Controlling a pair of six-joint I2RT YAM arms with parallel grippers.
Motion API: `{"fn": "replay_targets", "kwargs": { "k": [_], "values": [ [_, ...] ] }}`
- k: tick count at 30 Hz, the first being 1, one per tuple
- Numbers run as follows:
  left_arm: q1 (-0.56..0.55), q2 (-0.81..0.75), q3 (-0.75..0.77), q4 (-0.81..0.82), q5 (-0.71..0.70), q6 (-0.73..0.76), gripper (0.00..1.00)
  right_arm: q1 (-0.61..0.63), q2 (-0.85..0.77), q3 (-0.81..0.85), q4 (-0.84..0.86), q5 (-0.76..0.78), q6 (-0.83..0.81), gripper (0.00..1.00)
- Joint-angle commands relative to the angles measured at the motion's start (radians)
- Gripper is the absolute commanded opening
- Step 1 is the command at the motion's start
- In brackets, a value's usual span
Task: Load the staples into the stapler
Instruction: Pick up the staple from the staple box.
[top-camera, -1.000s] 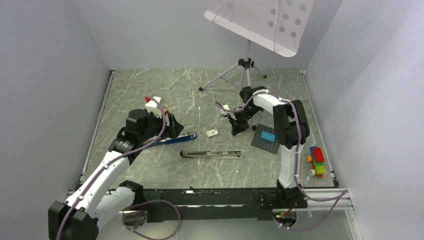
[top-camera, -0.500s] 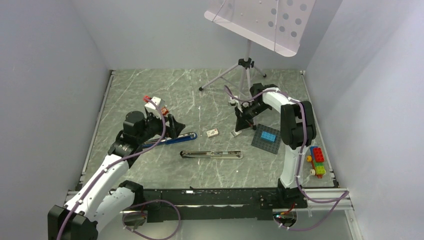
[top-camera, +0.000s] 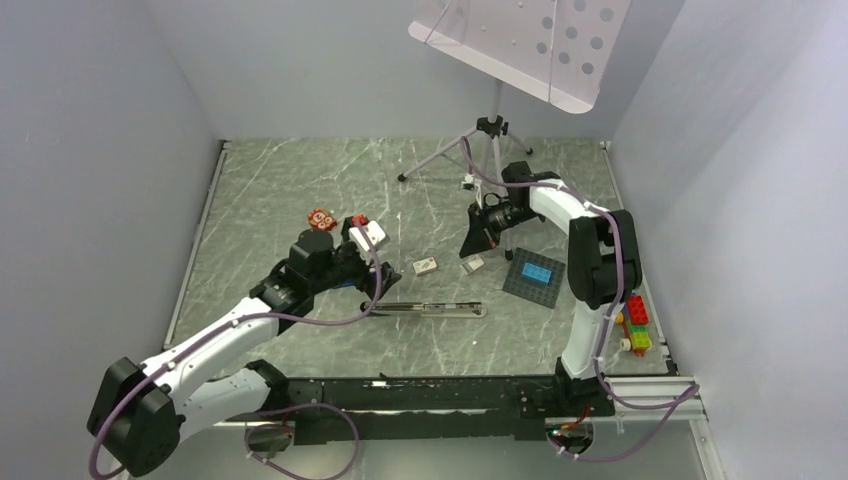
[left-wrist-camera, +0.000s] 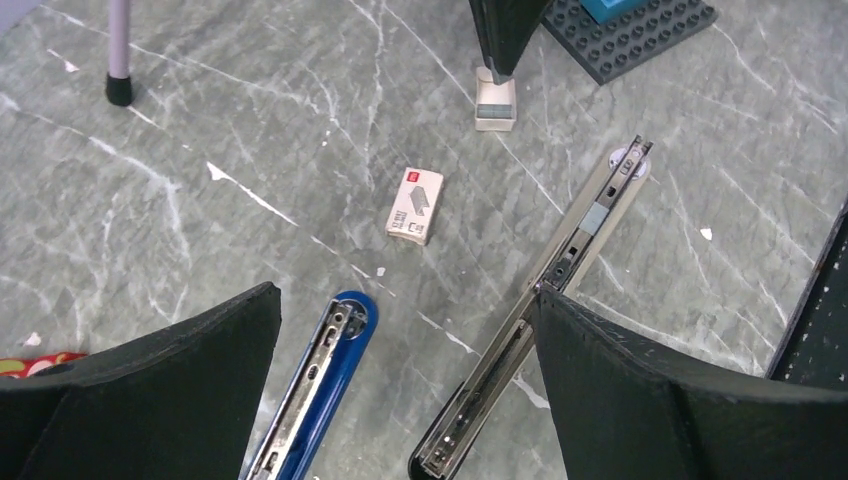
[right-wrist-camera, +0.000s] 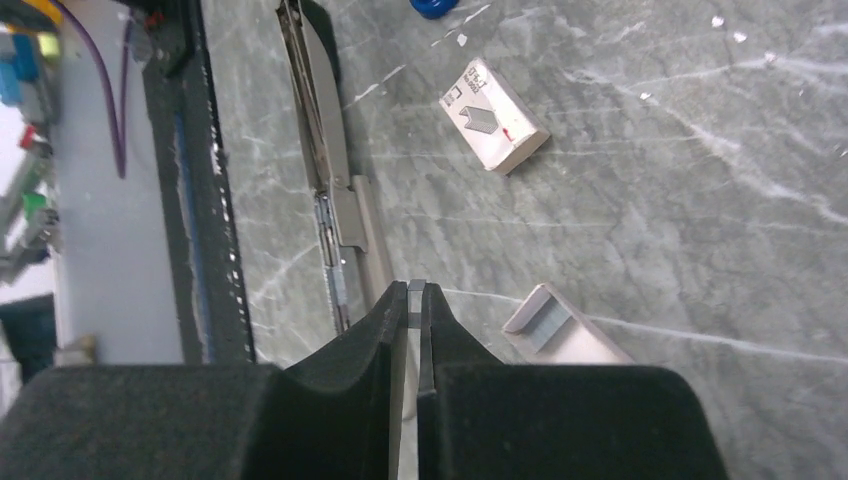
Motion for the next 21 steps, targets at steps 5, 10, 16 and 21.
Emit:
{"fn": "replay_targets", "kwargs": {
  "k": [5, 10, 16, 21],
  "values": [
    [-0.066, 0.067, 0.009, 0.132, -0.082, 0.065, 0.99, 0.0, -0.105, -0.107, 0.164, 0.029, 0.275, 0.1],
    [-0.077, 0.08, 0.007, 0.138, -0.089, 0.043, 0.99, -0.008, -0.115, -0.15, 0.218, 0.152, 0.34, 0.11],
    [-0.082, 0.088, 0.002, 0.15, -0.096, 0.046, 0.99, -0.013, -0.115, -0.147, 0.231, 0.144, 0.39, 0.1],
    [-0.102, 0.116, 0.02, 0.194, -0.109, 0.044, 0.99, -0.001, -0.114, -0.103, 0.234, 0.083, 0.504, 0.11]
  ]
}}
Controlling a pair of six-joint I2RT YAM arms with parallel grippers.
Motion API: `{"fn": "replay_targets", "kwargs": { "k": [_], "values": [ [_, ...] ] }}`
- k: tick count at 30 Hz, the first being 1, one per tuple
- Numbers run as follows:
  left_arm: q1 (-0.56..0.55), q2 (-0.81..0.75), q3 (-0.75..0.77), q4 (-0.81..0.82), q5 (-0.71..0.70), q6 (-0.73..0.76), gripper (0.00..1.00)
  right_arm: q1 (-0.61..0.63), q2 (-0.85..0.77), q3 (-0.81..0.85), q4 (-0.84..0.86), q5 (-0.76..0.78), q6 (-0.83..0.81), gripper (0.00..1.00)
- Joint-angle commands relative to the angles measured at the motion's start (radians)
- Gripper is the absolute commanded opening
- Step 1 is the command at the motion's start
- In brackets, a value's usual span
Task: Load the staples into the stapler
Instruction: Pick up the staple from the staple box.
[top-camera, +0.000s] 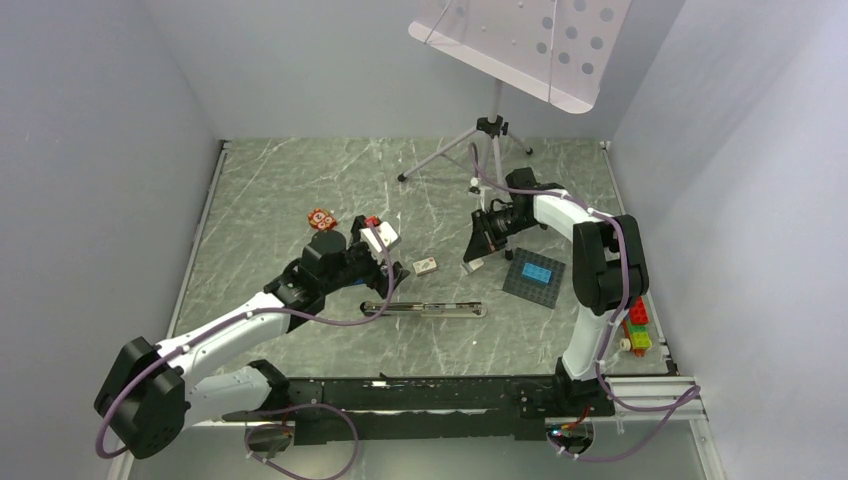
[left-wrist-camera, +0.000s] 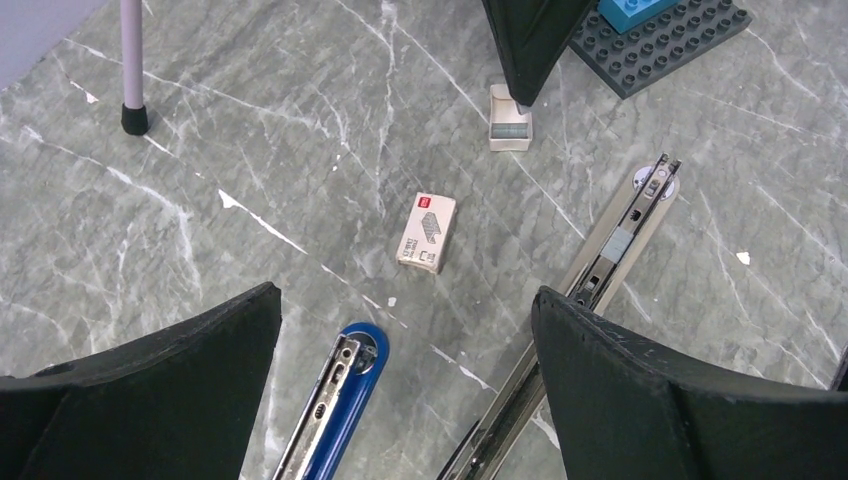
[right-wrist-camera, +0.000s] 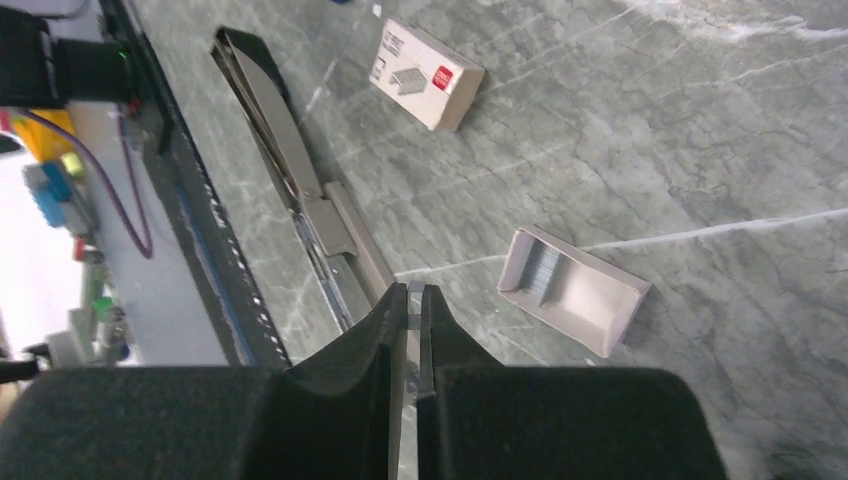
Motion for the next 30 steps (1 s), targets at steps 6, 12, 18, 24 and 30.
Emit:
{"fn": "replay_targets", "kwargs": {
  "k": [6, 12, 18, 24, 30],
  "values": [
    [-0.036, 0.021, 0.014, 0.121, -0.037, -0.038, 0.98, 0.019, -0.055, 0.082, 0.116, -0.127, 0.333, 0.11],
    [-0.044, 0.067, -0.002, 0.228, -0.076, -0.093, 0.95, 0.046, -0.079, 0.082, 0.271, -0.171, 0.56, 0.11],
    [-0.051, 0.129, -0.008, 0.333, -0.135, -0.127, 0.93, 0.078, -0.097, 0.081, 0.431, -0.19, 0.758, 0.11],
    [-0.058, 0.187, 0.024, 0.393, -0.167, -0.112, 0.91, 0.098, -0.104, 0.071, 0.535, -0.185, 0.846, 0.11],
    [-0.06, 0.247, 0.083, 0.383, -0.146, -0.118, 0.77, 0.114, -0.115, 0.073, 0.614, -0.18, 0.905, 0.11]
  ]
}}
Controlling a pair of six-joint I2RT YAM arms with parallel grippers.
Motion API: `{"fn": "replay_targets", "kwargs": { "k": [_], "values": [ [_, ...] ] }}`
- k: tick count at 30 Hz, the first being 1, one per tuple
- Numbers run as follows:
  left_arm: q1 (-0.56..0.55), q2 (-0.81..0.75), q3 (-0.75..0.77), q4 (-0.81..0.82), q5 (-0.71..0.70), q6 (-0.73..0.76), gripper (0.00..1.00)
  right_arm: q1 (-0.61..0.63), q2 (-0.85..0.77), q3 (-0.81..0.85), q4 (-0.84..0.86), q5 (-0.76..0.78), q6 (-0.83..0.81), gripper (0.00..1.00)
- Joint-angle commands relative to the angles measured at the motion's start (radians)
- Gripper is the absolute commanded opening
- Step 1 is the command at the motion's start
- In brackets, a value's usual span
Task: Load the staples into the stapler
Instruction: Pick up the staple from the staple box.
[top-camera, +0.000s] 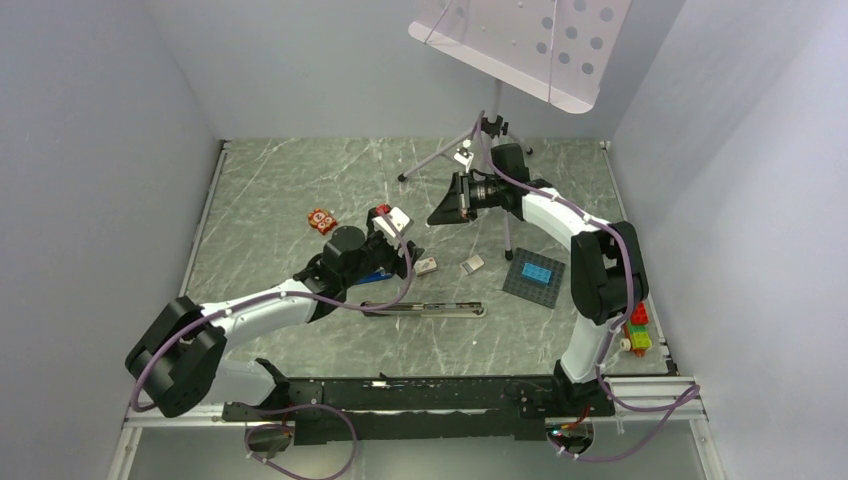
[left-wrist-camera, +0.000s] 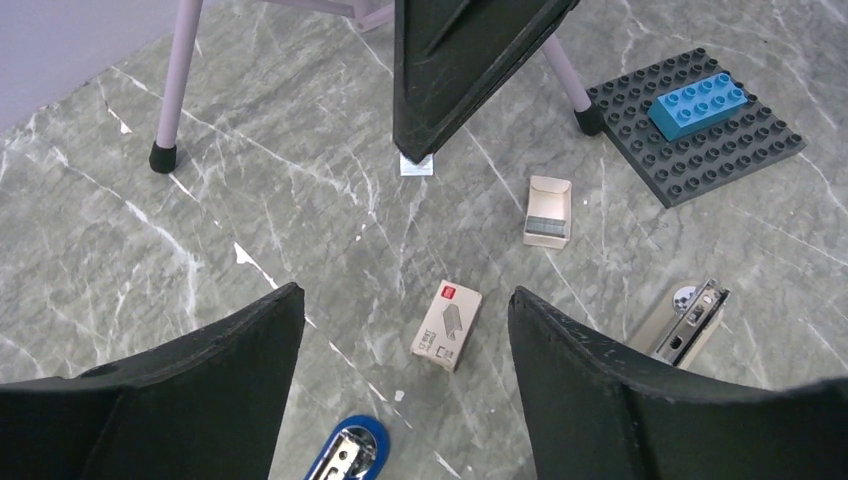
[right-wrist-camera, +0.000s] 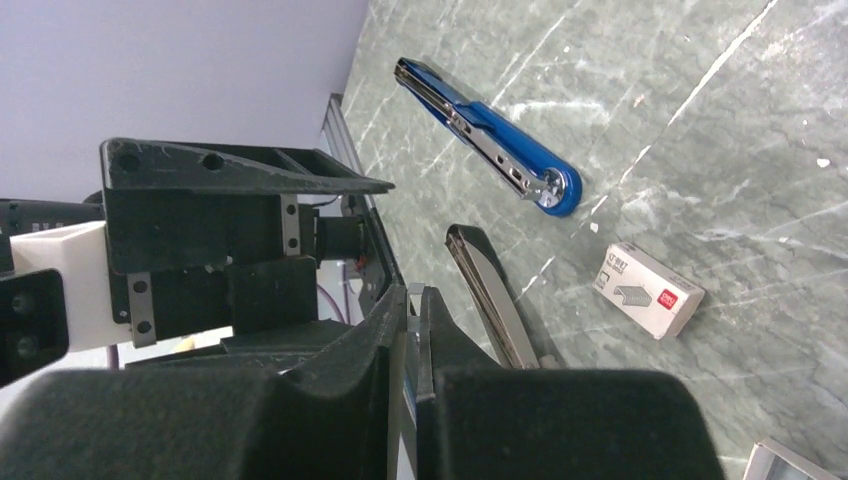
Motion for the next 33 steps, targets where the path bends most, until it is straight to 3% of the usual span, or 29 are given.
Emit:
{"fn": "replay_targets", "kwargs": {
  "k": [1, 33],
  "values": [
    [-0.008, 0.037, 0.077, 0.059, 0.0, -0.015, 0.77, 0.013, -0.066, 0.026, 0.109, -0.018, 0.087, 0.11],
    [-0.009, 0.144, 0.202, 0.058, -0.083, 0.055, 0.65, 0.039, -0.105, 0.019, 0.055, -0.028, 0.014, 0.11]
  ]
}}
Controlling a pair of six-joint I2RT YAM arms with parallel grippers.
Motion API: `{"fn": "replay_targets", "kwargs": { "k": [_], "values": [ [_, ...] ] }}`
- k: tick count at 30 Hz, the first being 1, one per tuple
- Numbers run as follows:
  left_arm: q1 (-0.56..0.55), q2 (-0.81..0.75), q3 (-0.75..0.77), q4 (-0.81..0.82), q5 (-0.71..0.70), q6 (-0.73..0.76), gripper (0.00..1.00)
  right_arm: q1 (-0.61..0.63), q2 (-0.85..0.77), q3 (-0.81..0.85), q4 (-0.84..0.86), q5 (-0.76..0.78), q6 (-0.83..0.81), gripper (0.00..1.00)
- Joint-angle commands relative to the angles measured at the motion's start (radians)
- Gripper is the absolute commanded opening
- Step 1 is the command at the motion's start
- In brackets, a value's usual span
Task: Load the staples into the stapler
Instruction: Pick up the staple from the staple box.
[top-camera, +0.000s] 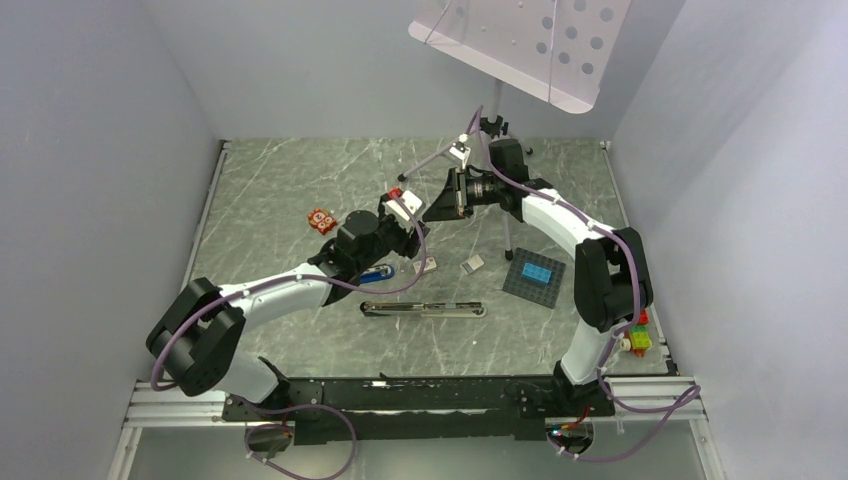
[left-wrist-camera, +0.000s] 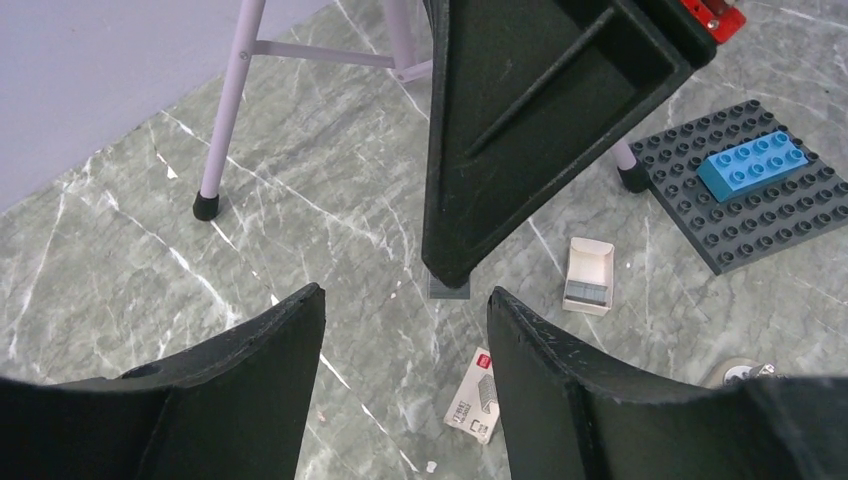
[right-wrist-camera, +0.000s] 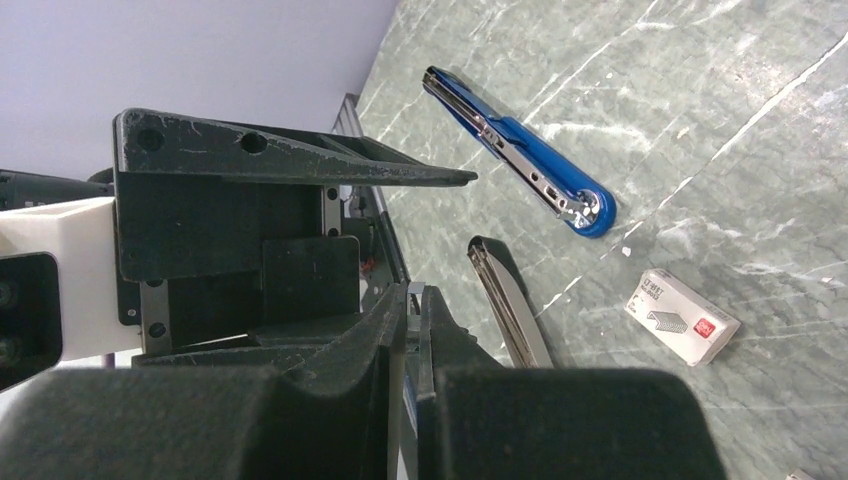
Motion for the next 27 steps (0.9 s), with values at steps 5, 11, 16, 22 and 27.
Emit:
{"fn": "replay_targets", "kwargs": {
  "k": [5, 11, 16, 22, 27],
  "values": [
    [-0.005, -0.003, 0.059, 0.048, -0.028, 0.03, 0.62, 0.005, -0.058, 0.014, -0.012, -0.024, -0.021, 0.11],
    [-0.006, 0.005, 0.071, 0.036, -0.019, 0.022, 0.56, 0.008, -0.066, 0.008, -0.01, -0.024, -0.022, 0.11],
    [-0.005, 0.003, 0.077, 0.021, -0.017, 0.024, 0.38, 0.008, -0.068, 0.004, -0.011, -0.023, -0.024, 0.11],
    [-0.005, -0.001, 0.077, -0.001, -0.013, 0.023, 0.14, 0.01, -0.069, 0.006, -0.016, -0.016, -0.024, 0.15],
    [-0.006, -0.018, 0.062, -0.015, -0.003, 0.02, 0.11, 0.006, -0.075, 0.004, -0.015, 0.002, -0.018, 0.28]
  ]
}}
